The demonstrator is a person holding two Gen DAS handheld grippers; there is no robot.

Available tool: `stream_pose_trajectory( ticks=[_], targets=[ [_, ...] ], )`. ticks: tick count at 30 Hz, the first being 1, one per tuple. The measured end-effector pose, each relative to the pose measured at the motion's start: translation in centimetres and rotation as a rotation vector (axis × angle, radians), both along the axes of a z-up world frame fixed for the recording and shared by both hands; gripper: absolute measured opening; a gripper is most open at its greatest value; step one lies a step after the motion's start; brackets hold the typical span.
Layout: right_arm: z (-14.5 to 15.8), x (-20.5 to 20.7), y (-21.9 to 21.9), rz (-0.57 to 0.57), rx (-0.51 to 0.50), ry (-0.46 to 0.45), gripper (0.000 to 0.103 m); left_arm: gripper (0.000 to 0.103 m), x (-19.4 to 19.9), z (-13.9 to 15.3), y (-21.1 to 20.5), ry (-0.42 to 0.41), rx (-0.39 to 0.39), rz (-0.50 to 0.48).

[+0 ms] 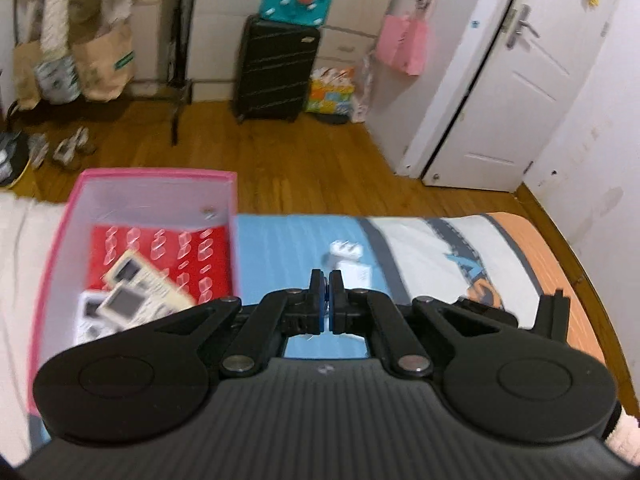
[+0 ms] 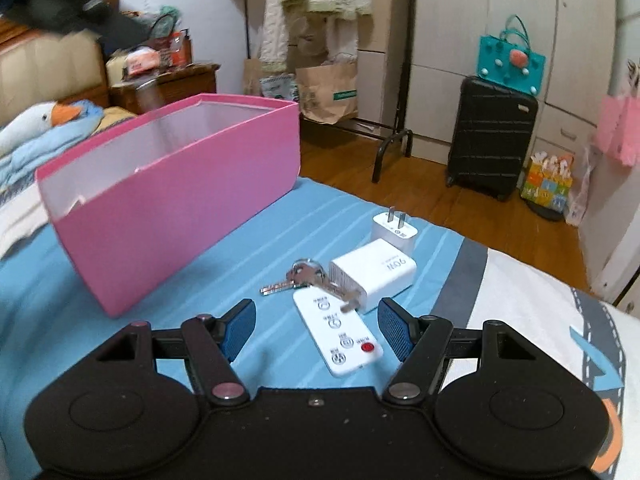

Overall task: Organize rigid objects
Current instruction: 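Carry the keys into the pink box and open the left gripper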

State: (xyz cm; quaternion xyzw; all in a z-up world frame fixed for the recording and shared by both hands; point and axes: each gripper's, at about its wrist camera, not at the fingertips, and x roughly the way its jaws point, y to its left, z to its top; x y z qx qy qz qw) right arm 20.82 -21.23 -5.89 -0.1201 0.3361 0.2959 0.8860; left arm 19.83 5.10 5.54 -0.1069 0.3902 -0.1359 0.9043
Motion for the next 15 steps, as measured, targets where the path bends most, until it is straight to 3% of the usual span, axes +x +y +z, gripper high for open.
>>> stream_pose_trajectory(
  ticks=[4, 9, 15],
  targets=[
    [0.2, 0.2, 0.8, 0.001, -0.018, -0.003, 0.072, 0.001, 0.2, -1.6, 2.9, 0.051, 0.023, 0.053],
    [0.3, -0.3, 1.2, 0.002, -0.047, 0.000, 0.072, 0.000, 1.0, -4.9, 5.6, 0.128, -0.030, 0.087],
    [0.1, -0.2, 1.4, -0.004, -0.093, 0.021, 0.072, 0.004, 2.0, -8.0, 6.0, 0.188, 0.024, 0.098]
  ],
)
